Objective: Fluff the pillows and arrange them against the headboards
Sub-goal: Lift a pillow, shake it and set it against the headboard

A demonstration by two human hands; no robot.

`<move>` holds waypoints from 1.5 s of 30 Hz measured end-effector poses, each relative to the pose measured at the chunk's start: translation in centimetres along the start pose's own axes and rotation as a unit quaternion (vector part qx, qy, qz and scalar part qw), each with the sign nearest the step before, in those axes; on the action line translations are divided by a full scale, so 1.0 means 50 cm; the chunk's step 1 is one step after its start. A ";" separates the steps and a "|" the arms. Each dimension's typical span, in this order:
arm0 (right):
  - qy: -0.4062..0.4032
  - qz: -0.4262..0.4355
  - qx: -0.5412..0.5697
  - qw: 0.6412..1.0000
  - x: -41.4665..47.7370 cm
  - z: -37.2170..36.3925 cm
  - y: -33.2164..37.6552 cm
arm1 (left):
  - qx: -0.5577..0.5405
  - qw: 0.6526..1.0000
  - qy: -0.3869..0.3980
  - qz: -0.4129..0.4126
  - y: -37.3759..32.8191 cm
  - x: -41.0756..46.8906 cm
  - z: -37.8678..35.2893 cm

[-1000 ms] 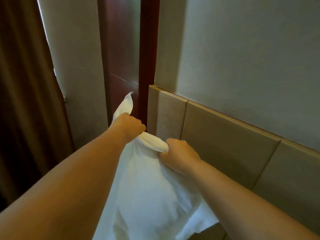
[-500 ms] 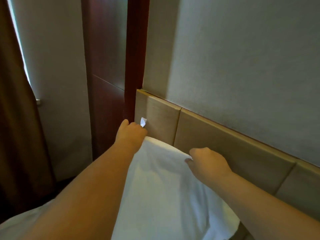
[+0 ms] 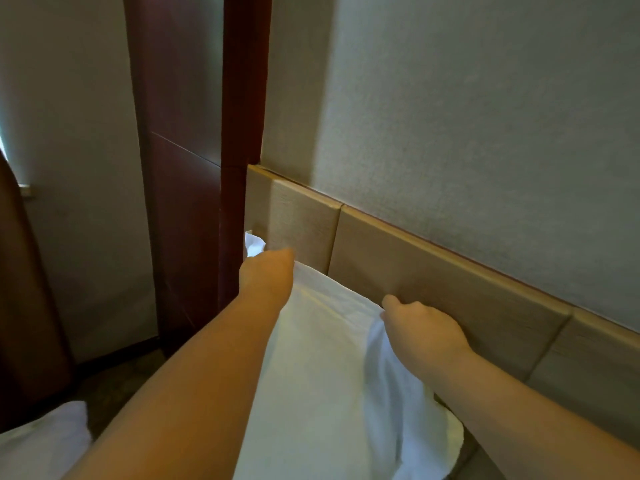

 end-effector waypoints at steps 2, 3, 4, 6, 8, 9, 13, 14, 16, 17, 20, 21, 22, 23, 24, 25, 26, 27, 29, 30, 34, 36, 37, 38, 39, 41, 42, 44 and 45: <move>0.001 0.002 -0.044 0.999 -0.011 0.008 0.002 | -0.105 0.994 -0.006 -0.004 -0.004 0.003 0.004; 0.000 0.004 -0.067 0.998 -0.014 0.009 0.002 | -0.150 0.988 0.001 -0.020 -0.012 0.005 0.000; -0.001 0.008 -0.080 0.997 -0.017 0.012 0.003 | -0.191 0.981 0.019 -0.036 -0.023 0.003 -0.007; 0.010 0.006 -0.058 0.998 -0.017 0.009 0.006 | -0.227 0.969 0.060 -0.070 -0.046 -0.009 -0.029; 0.097 -0.031 0.059 0.993 -0.015 -0.008 -0.005 | -0.211 0.971 0.053 -0.102 -0.062 -0.027 -0.043; 0.156 -0.055 0.137 0.977 -0.018 -0.019 -0.013 | -0.185 0.975 0.040 -0.117 -0.066 -0.036 -0.045; 0.292 -0.053 0.177 0.938 -0.038 -0.014 -0.024 | -0.113 0.968 0.058 -0.219 -0.098 -0.076 -0.061; 0.302 -0.050 0.152 0.940 -0.045 -0.006 -0.026 | -0.128 0.962 0.073 -0.231 -0.105 -0.084 -0.067; 0.293 -0.050 0.127 0.946 -0.048 0.004 -0.031 | -0.153 0.957 0.078 -0.236 -0.118 -0.094 -0.073; 0.280 -0.052 0.120 0.951 -0.046 0.008 -0.034 | -0.161 0.957 0.072 -0.230 -0.123 -0.096 -0.073; 0.193 -0.056 0.084 0.976 -0.043 0.024 -0.042 | -0.182 0.961 0.041 -0.202 -0.140 -0.094 -0.062; 0.159 -0.060 0.064 0.983 -0.048 0.034 -0.042 | -0.188 0.963 0.034 -0.190 -0.145 -0.092 -0.058; 0.129 -0.062 0.039 0.989 -0.054 0.044 -0.039 | -0.191 0.965 0.029 -0.177 -0.150 -0.091 -0.054; 0.109 -0.061 0.011 0.992 -0.059 0.049 -0.037 | -0.186 0.968 0.023 -0.168 -0.157 -0.091 -0.051; 0.095 -0.055 -0.018 0.994 -0.065 0.051 -0.034 | -0.171 0.971 0.022 -0.164 -0.165 -0.095 -0.050; 0.090 -0.050 -0.045 0.994 -0.072 0.049 -0.032 | -0.147 0.975 0.031 -0.163 -0.174 -0.101 -0.052; 0.084 -0.046 -0.065 0.993 -0.079 0.047 -0.033 | -0.122 0.978 0.043 -0.166 -0.183 -0.110 -0.056; 0.079 -0.044 -0.077 0.993 -0.085 0.044 -0.035 | -0.102 0.979 0.053 -0.171 -0.193 -0.120 -0.061; 0.068 -0.041 -0.078 0.994 -0.100 0.038 -0.042 | -0.079 0.979 0.070 -0.174 -0.202 -0.144 -0.071; 0.063 -0.041 -0.067 0.995 -0.107 0.035 -0.045 | -0.074 0.979 0.082 -0.170 -0.201 -0.157 -0.075; 0.021 -0.030 0.012 0.999 -0.142 0.047 -0.046 | -0.061 0.977 0.146 -0.140 -0.183 -0.220 -0.074; 0.015 -0.012 0.060 0.998 -0.171 0.059 -0.040 | -0.029 0.979 0.153 -0.128 -0.179 -0.257 -0.042; 0.021 -0.001 0.084 0.996 -0.192 0.067 -0.036 | -0.012 0.980 0.156 -0.120 -0.181 -0.280 -0.019; 0.024 0.011 0.106 0.994 -0.219 0.076 -0.033 | 0.004 0.980 0.162 -0.112 -0.185 -0.306 0.006; 0.026 0.024 0.121 0.992 -0.249 0.084 -0.033 | 0.018 0.980 0.167 -0.105 -0.192 -0.334 0.033; 0.022 0.048 0.140 0.989 -0.321 0.099 -0.041 | 0.048 0.979 0.173 -0.092 -0.218 -0.410 0.092; 0.018 0.064 0.142 0.988 -0.362 0.108 -0.051 | 0.065 0.978 0.175 -0.091 -0.237 -0.460 0.123; 0.007 0.099 0.142 0.985 -0.451 0.131 -0.078 | 0.096 0.976 0.173 -0.091 -0.277 -0.572 0.183; 0.003 0.113 0.150 0.982 -0.501 0.142 -0.093 | 0.107 0.976 0.172 -0.085 -0.293 -0.634 0.209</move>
Point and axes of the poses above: each hand's wrist, its own x-axis towards the middle knuckle, its own z-axis out of the back of the hand, y = z × x, the point moved 6 cm from there along x, towards the middle knuckle, and after that the axes turned 7 degrees about y, right-handed, at the moved point
